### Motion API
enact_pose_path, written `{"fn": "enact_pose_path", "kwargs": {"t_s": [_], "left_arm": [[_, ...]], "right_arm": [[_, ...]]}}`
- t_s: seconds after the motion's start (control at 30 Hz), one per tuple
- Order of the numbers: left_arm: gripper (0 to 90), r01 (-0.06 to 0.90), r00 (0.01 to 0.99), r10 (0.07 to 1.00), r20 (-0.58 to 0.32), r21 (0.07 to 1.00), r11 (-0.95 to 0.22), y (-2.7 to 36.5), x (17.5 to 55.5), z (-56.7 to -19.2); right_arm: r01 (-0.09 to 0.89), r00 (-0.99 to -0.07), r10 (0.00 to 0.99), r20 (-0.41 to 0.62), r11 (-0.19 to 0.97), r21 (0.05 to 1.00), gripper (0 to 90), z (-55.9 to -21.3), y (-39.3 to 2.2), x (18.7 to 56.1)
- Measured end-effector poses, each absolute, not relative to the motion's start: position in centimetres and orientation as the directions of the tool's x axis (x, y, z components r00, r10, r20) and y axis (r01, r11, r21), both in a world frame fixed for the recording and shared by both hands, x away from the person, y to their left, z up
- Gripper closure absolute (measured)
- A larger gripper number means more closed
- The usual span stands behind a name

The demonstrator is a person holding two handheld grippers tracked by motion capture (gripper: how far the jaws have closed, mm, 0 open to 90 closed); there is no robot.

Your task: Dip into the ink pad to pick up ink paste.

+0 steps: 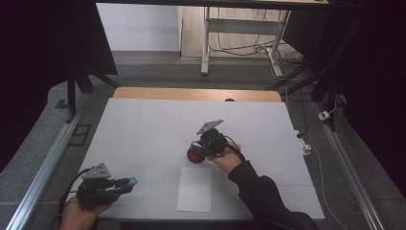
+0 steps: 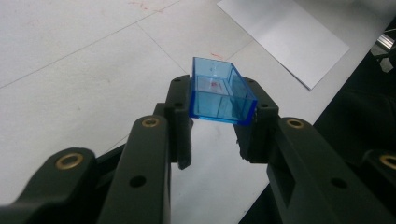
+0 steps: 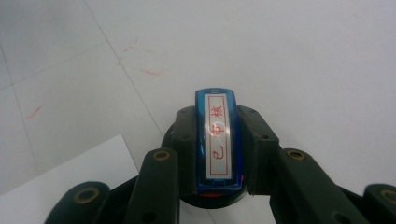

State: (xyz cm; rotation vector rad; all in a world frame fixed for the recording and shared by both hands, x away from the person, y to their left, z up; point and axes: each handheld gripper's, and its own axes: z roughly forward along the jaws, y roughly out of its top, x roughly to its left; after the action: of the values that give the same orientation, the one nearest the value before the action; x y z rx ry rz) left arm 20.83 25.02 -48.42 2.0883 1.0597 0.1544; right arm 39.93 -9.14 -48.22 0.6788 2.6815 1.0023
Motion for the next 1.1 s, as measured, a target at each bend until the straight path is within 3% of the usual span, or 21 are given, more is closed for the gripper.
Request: {"fn": "enact_pose_path", "kwargs": {"t_s": [0.4,1.1], "left_arm": [[68.2,0.636,0.646,0.73,-0.223,0.685,-0.354,25.0,20.8,-48.4],[68.1,0.635,0.648,0.728,-0.224,0.686,-0.354,25.0,20.8,-48.4]], "right_arm": [[0.337,-0.875,0.484,-0.007,0.621,0.708,70.4,-46.3,-9.6,39.5],[0.355,-0.881,0.473,0.003,0.658,0.665,70.4,-48.3,-8.8,39.8]]}}
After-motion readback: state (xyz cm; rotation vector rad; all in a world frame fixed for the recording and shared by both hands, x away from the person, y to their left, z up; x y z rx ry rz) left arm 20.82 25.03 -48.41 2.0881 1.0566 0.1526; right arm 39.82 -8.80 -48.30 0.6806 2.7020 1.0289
